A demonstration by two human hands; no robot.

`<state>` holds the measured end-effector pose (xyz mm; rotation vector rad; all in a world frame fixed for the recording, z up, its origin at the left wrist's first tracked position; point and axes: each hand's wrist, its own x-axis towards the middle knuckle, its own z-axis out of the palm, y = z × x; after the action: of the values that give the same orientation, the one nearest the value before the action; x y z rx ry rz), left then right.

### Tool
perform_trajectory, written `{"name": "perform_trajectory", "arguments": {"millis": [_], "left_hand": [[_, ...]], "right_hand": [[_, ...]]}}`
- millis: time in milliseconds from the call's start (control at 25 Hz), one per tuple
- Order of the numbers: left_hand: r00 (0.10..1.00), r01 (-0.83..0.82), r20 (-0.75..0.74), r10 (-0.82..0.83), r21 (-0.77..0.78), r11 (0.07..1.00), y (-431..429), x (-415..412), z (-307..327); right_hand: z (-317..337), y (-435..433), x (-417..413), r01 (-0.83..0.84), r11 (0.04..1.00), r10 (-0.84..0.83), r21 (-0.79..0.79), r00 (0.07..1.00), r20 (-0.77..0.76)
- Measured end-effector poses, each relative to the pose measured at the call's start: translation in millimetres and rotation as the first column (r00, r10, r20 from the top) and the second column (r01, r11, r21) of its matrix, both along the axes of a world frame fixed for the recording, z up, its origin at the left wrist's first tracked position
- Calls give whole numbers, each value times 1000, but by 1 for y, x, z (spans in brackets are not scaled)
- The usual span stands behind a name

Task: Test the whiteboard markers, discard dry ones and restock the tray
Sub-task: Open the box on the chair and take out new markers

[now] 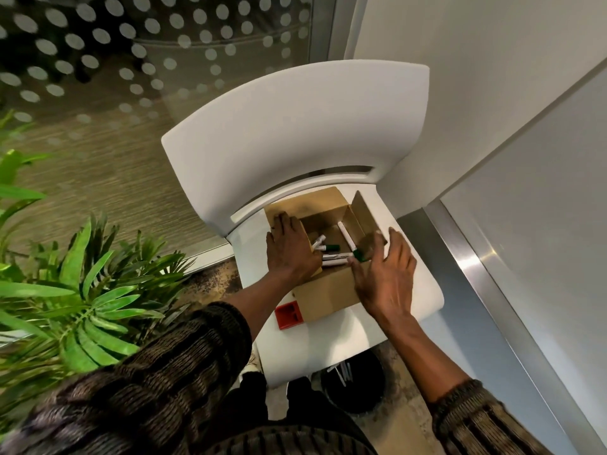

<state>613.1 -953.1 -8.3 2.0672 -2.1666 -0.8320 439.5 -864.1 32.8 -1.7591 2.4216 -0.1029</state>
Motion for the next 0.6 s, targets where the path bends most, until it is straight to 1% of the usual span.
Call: {"name": "perform_trajectory", "arguments": {"millis": [120, 240, 280, 360, 440, 480, 600], "left_hand": [[1000, -1, -2, 1, 8, 1000, 0, -1, 4], [1000, 7, 20, -6, -2, 1000, 0, 0, 5], [1000, 11, 25, -11, 0, 1000, 0, 0, 5], [1000, 16, 18, -16, 9, 1000, 0, 0, 5], [1000, 16, 11, -16, 7, 1000, 0, 1, 4], [1000, 13, 10, -13, 7, 1000, 0, 1, 4], [1000, -1, -17, 1, 22, 1000, -1, 0, 4]], "right_hand": [[-7, -15, -24, -27, 999, 25, -18, 997, -70], [-27, -18, -32, -110, 984, 125, 141, 986, -107], [-32, -19, -32, -128, 975, 145, 182, 986, -85], [-39, -21, -30, -112, 968, 107, 225, 994, 32], [-42, -22, -26, -84, 977, 52, 194, 985, 164], [-45, -21, -25, -86, 982, 51, 170, 978, 200], [-53, -18, -28, -122, 981, 91, 152, 977, 192]]}}
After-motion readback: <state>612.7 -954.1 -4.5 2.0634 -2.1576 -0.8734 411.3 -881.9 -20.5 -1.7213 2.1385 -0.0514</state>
